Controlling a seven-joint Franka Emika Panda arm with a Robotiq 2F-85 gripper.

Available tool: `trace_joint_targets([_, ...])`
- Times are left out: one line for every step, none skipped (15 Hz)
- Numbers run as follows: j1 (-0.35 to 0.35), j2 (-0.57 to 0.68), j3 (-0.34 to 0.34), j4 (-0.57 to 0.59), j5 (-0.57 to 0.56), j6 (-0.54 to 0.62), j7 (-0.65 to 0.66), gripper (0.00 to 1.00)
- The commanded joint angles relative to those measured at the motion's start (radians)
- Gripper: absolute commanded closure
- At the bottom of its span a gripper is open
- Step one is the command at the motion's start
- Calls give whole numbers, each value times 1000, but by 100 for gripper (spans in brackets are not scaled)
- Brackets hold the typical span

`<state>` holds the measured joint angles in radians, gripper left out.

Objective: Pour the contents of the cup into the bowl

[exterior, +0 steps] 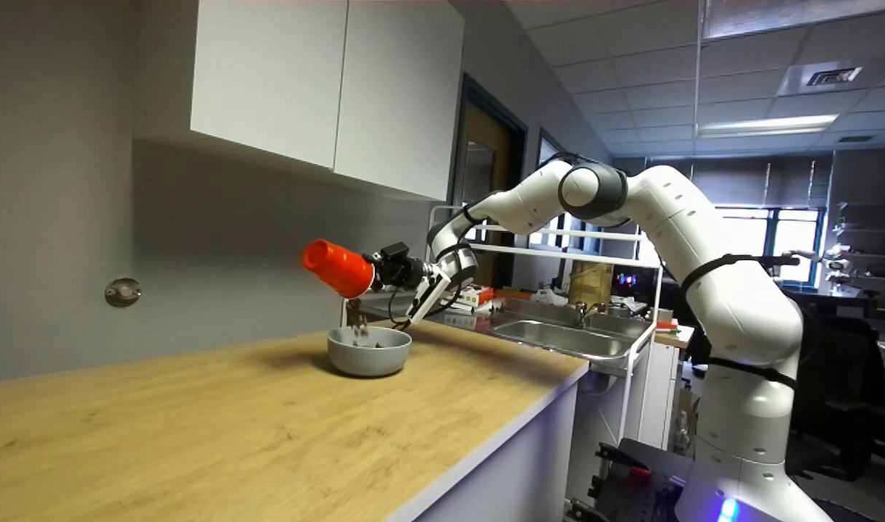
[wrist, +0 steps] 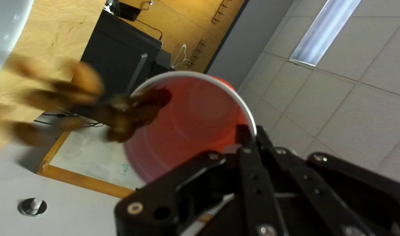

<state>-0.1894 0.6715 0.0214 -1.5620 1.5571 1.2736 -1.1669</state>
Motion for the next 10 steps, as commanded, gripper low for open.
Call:
trace_joint_targets([2, -6, -20, -25, 48, -42, -31, 99])
trace_joint_targets([4, -6, -24, -28, 56, -50, -31, 99])
trace_joint_targets([6, -9, -28, -31, 63, -55, -30, 99])
trace_joint_targets([9, -12, -32, -34, 67, -57, -26, 99])
trace_joint_targets([10, -13, -34, -34, 71, -61, -25, 99])
trace_joint_targets([11, -14, -36, -33, 72, -62, -24, 99])
trace_joint_targets([14, -17, -38, -33, 71, -60, -22, 99])
trace_joint_targets([15, -17, -40, -33, 71, -60, -20, 99])
trace_joint_targets([18, -18, -42, -32, 70, -57, -20, 99])
trace_joint_targets([20, -19, -44, -33, 69, -53, -16, 99])
